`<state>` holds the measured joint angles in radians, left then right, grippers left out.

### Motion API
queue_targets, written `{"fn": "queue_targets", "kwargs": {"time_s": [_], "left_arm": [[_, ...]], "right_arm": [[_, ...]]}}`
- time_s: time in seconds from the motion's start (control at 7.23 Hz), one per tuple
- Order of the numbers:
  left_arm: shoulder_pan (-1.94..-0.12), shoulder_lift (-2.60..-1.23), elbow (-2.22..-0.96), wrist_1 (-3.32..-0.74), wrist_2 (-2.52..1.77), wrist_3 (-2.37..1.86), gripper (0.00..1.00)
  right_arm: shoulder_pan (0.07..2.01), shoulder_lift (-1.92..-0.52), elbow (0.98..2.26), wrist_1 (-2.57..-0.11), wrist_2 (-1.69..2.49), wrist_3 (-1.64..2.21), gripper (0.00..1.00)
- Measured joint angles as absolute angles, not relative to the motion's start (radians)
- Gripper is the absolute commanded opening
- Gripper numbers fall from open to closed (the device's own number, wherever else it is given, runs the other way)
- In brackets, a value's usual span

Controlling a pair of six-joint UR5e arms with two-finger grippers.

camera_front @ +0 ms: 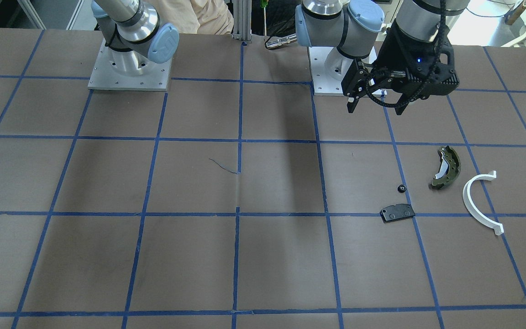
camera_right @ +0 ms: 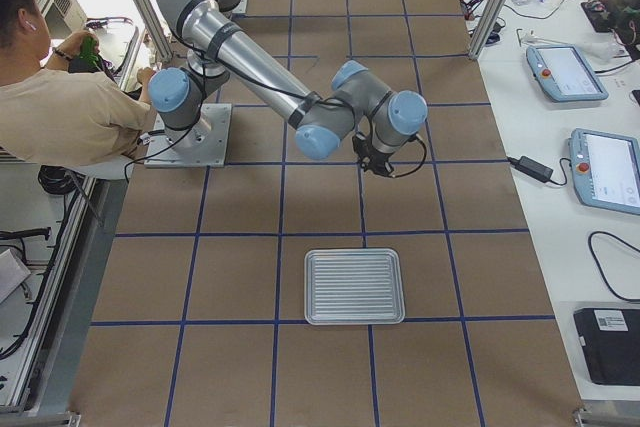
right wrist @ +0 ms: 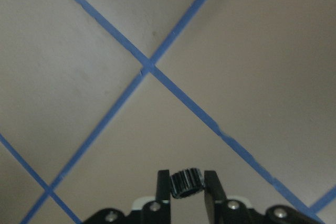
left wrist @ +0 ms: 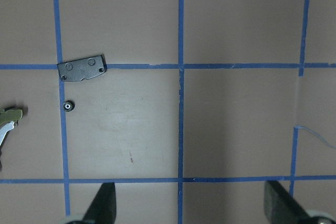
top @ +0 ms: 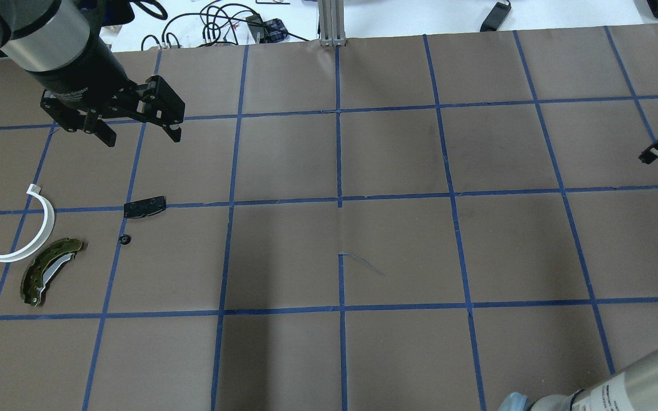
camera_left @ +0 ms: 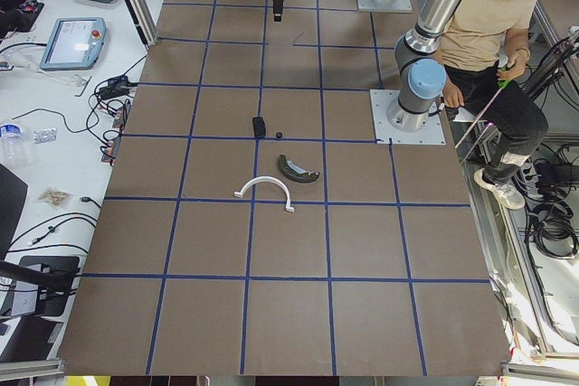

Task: Place bearing gear from tray to pile

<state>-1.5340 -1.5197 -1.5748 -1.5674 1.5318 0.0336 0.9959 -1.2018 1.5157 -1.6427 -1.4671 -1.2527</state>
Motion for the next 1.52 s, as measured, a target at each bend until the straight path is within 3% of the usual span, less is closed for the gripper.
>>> {"fn": "queue_targets", "kwargs": {"time_s": [0.69, 1.11, 1.52], "left_arm": [[-1.534, -1.514, -1.579, -1.55, 1.532, 0.034, 1.0], [-1.534, -1.514, -1.578, -1.55, 1.532, 0.035, 1.0], [-1.534, -1.516, -1.577, -1.549, 1.528, 0.035, 1.0]], "right_arm": [[1.45, -1.367, 1.702, -1.804, -1.383, -0.379, 0.0], [1.717, -1.331, 1.808, -2.102, -1.387, 0.107, 0.0], [1.908, -1.206, 1.848, -2.343, -1.39, 0.367, 0.0]]}}
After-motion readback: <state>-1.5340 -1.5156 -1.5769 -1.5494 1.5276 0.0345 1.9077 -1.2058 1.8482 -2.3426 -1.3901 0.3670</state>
